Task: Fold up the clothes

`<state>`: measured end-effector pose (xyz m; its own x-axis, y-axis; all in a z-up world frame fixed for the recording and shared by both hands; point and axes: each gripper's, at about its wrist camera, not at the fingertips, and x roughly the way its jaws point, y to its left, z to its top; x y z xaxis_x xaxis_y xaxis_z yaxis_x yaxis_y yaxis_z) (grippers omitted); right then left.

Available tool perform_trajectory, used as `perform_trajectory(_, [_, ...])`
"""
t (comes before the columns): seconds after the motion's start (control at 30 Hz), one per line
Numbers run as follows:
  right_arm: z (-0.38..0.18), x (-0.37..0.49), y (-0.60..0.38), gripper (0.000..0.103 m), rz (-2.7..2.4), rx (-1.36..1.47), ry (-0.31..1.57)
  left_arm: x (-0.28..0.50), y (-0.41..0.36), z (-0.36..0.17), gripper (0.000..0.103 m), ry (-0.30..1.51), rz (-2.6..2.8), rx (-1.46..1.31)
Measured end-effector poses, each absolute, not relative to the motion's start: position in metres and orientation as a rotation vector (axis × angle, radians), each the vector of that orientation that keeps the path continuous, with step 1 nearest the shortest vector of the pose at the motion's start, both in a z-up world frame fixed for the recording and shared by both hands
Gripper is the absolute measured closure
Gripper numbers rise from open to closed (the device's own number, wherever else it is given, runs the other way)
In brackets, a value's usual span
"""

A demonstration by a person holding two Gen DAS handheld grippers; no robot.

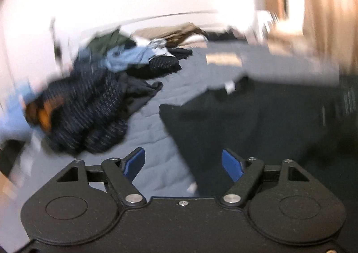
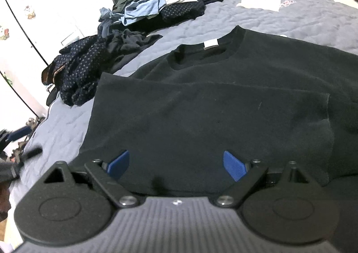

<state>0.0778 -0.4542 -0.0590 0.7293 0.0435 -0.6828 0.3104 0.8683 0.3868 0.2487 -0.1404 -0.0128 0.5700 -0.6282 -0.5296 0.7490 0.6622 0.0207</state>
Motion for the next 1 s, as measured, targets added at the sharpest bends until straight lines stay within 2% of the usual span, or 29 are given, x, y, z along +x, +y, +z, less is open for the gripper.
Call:
perform_trajectory(0.07, [-0.058, 0.079, -0.456, 0.012, -0.162, 0.519, 0.743, 0.289, -0.146, -0.013, 0.035, 0.603, -0.822, 0.073])
perform_trajectory(0.17, [-0.056, 0.081, -0.457, 0.012, -0.158, 0.522, 0.736, 0.335, -0.169, -0.023, 0.036, 0.671, -0.791, -0.020])
perform_trajectory(0.33, [-0.051, 0.083, -0.459, 0.012, -0.152, 0.534, 0.721, 0.390, -0.211, -0.062, 0.036, 0.811, -0.715, -0.022])
perform_trajectory(0.47, [-0.051, 0.083, -0.459, 0.012, -0.148, 0.534, 0.725, 0.418, -0.220, -0.089, 0.039, 0.917, -0.714, -0.132])
perform_trajectory(0.5, [-0.051, 0.083, -0.458, 0.012, -0.147, 0.533, 0.726, 0.422, -0.223, -0.096, 0.045, 0.944, -0.724, -0.141])
perform_trajectory(0.53, [-0.051, 0.083, -0.459, 0.012, -0.146, 0.534, 0.727, 0.426, -0.225, -0.103, 0.073, 0.971, -0.735, -0.150])
perform_trajectory(0.57, [-0.051, 0.083, -0.459, 0.012, -0.147, 0.535, 0.728, 0.428, -0.226, -0.107, 0.087, 0.990, -0.758, -0.172])
perform_trajectory(0.63, [-0.051, 0.083, -0.459, 0.012, -0.149, 0.537, 0.729, 0.431, -0.222, -0.105, 0.090, 0.970, -0.763, -0.206])
perform_trajectory(0.77, [-0.049, 0.080, -0.460, 0.012, -0.144, 0.543, 0.723, 0.445, -0.197, -0.093, 0.092, 0.897, -0.766, -0.341])
perform_trajectory(0.83, [-0.047, 0.079, -0.461, 0.012, -0.144, 0.546, 0.717, 0.455, -0.196, -0.102, 0.091, 0.974, -0.763, -0.321])
perform_trajectory(0.9, [-0.047, 0.079, -0.461, 0.012, -0.142, 0.549, 0.714, 0.460, -0.197, -0.110, 0.079, 1.019, -0.727, -0.282])
perform_trajectory(1.0, [-0.047, 0.079, -0.460, 0.012, -0.139, 0.546, 0.717, 0.457, -0.194, -0.115, 0.074, 1.013, -0.679, -0.321])
